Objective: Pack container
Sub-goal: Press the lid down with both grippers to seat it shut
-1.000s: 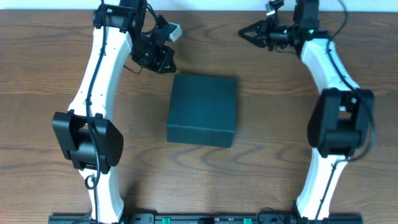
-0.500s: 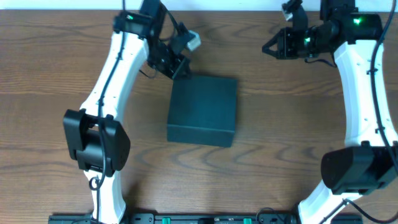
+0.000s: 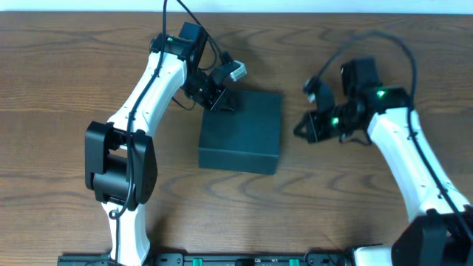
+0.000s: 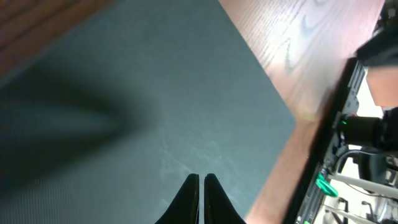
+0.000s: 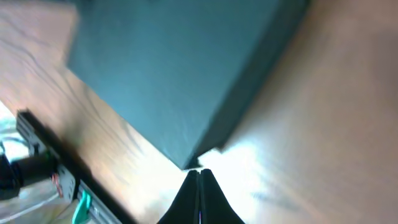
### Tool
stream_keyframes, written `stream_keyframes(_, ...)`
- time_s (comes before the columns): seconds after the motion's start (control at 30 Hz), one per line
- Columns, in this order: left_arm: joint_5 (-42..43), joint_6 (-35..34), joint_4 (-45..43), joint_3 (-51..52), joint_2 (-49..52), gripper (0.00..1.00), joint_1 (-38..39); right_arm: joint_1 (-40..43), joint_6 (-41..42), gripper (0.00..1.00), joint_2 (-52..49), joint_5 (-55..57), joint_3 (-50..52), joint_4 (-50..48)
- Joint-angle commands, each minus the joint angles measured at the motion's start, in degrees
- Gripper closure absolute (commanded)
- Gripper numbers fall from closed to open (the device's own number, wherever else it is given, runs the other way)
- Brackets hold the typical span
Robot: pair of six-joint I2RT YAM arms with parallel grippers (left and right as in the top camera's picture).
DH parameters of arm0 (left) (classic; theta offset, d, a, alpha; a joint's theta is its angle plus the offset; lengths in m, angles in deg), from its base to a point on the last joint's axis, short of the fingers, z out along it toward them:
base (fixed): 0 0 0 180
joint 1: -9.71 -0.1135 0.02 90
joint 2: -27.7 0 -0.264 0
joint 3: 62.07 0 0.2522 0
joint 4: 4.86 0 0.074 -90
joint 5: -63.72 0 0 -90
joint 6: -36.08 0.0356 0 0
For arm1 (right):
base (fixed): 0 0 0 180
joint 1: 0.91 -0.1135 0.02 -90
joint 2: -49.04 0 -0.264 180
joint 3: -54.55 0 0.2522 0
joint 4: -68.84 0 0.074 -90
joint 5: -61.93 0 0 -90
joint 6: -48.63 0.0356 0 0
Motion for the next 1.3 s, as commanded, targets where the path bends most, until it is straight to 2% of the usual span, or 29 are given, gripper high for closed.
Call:
stream_keyframes(0.0, 0.9, 0.8, -1.8, 4.1, -0.5, 0.94, 0.2, -1.0, -0.8, 0.98, 0.7, -2.5, 4.7, -2.0)
stream_keyframes(0.3, 1.0, -2.2, -6.7, 14.1, -0.4, 0.94, 1.7, -7.1, -0.8, 0.98, 0.6, -4.7, 15.2, -6.6)
stream_keyframes(0.4, 1.0, -2.6, -6.9, 14.6, -0.4, 0.94, 2.3, -9.8, -0.7, 0.98, 0.6, -4.4, 16.5, -8.4)
stream_keyframes(0.53, 1.0, -3.3, -7.3, 14.6, -0.4, 0.94, 2.5, -13.2, 8.0, 0.98, 0.6, 2.6, 19.6, -16.3)
stream_keyframes(0.87, 1.0, -3.9, -7.8, 14.6, -0.4, 0.94, 2.5, -18.8, 23.7, 0.98, 0.6, 15.3, 25.4, -35.5)
stream_keyframes(1.07, 0.9, -3.9, -7.9, 14.6, -0.4, 0.94, 2.5, -22.0, 29.7, 0.98, 0.6, 19.4, 25.8, -42.8)
stream_keyframes(1.27, 0.8, -3.8, -8.1, 14.6, -0.4, 0.94, 2.5, -25.2, 30.3, 0.98, 0.6, 19.8, 25.8, -44.3)
